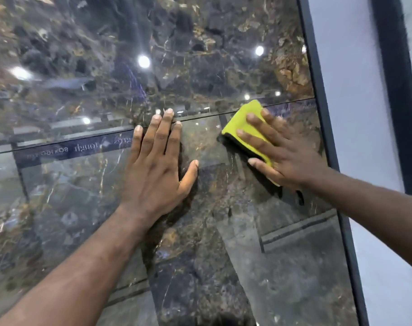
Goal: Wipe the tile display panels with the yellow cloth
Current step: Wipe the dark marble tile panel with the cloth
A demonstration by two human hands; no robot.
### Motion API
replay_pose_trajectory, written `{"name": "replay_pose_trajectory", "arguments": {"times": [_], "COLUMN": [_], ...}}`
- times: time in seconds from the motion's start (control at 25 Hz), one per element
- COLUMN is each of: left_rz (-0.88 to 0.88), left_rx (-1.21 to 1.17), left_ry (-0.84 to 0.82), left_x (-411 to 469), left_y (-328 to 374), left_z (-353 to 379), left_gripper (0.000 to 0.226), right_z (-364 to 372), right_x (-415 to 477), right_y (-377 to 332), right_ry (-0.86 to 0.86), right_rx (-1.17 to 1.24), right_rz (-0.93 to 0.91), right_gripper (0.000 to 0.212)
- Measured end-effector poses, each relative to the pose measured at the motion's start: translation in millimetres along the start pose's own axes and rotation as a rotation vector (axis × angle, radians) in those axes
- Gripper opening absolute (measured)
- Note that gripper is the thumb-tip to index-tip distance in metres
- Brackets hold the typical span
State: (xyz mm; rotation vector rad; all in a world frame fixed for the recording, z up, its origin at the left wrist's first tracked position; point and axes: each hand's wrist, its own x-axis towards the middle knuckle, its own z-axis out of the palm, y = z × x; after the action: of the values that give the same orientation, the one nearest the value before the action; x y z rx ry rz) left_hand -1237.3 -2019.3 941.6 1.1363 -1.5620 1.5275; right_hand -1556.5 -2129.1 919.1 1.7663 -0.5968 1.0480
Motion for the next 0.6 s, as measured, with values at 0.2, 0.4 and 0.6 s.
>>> {"name": "replay_pose_trajectory", "arguments": {"times": [0.2, 0.4, 0.6], "left_rz": [0.059, 0.078, 0.082], "left_rx": [0.011, -0.002, 0.03], "left_ry": [-0.02, -0.041, -0.031], "left_x": [12.9, 12.1, 4.9], "left_y": [13.8, 22.1, 25.0], "left_z": [4.9, 16.4, 25.9], "left_gripper": [0.084, 0.085, 0.084], "right_z": [1.3, -1.6, 7.3], "right_x": [-2.1, -28.0, -36.8], "right_y": [4.4, 34.9, 1.8], "right_ry": [0.05, 0.058, 0.026], "right_rx": [0.187, 0.157, 0.121], "right_rz": [0.668, 0.571, 0.499], "right_gripper": [0.069, 0.069, 0.069]}}
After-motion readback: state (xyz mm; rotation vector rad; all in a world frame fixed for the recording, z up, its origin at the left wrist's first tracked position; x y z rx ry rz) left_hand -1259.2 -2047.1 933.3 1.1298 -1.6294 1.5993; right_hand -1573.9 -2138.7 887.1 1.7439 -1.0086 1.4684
